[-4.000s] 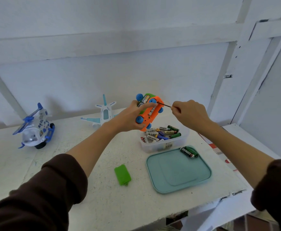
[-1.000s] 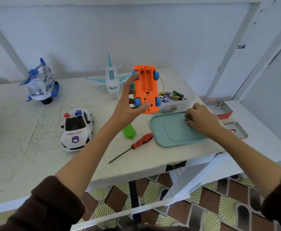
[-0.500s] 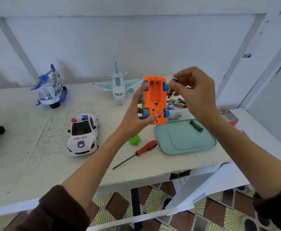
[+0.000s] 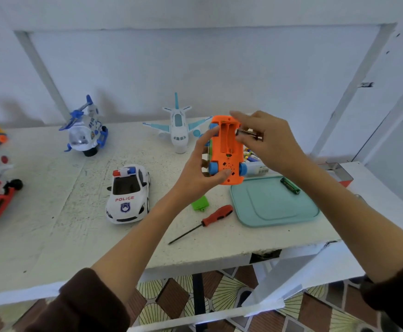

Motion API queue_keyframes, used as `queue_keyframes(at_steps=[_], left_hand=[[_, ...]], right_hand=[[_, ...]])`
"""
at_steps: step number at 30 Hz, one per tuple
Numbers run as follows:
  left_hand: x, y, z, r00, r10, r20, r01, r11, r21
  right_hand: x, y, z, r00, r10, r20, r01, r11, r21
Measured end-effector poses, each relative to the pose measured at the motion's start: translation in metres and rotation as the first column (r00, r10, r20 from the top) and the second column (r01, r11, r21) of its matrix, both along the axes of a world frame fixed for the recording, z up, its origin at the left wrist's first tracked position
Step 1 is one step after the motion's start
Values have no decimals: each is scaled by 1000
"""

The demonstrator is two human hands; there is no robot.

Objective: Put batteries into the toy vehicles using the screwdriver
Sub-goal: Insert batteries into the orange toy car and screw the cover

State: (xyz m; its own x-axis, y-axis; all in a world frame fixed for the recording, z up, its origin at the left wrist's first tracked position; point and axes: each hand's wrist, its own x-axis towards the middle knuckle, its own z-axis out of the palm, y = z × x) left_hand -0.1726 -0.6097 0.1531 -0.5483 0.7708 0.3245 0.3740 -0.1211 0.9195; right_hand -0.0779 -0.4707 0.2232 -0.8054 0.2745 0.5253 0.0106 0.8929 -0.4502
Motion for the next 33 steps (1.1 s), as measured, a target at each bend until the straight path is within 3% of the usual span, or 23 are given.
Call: queue_keyframes(at_steps=[4,10,16,22,33], left_hand=[[2,1,0,1000,-10,-9,10,1000,2],[3,3,3,999,-38,-12,38,999,-14],[6,5,5,999,-43,-7,43,999,-10],[6,8,5,1000,3,23,-4,1000,19],[8,13,11,999,46,-5,-45,997,62]], right_hand=[[0,-2,4,998,-45,-42,48,997,63],[-8,7,3,992,-23,122,13,997,79],[-11,2,-3,990,-79,-119,64,990,-122],[-17,5,-18,970,-100,-223,114,992,53],[-18,17,-25,956,-79,-282,126,980,155]])
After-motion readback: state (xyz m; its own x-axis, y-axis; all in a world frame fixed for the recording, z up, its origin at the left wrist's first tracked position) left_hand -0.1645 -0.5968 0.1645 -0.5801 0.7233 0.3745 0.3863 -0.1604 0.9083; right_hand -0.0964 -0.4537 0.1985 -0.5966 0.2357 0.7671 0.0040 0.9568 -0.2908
